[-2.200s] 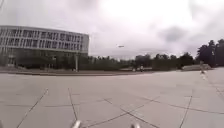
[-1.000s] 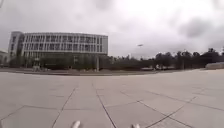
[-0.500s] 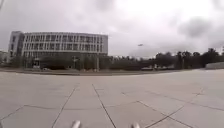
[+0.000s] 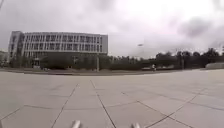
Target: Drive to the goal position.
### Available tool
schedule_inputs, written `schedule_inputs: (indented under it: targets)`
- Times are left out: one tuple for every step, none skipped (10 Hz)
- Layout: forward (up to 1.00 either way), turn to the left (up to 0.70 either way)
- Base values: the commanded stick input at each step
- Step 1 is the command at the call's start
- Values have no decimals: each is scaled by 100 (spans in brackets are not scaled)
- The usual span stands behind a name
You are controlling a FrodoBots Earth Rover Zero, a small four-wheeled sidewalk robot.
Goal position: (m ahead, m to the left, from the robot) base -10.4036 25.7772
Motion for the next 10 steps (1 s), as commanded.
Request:
schedule_inputs:
  targets:
    - [70,35]
    - [70,35]
    - [70,35]
    - [70,35]
    - [70,35]
    - [70,35]
    - [70,32]
    - [58,12]
    - [29,0]
    - [0,0]
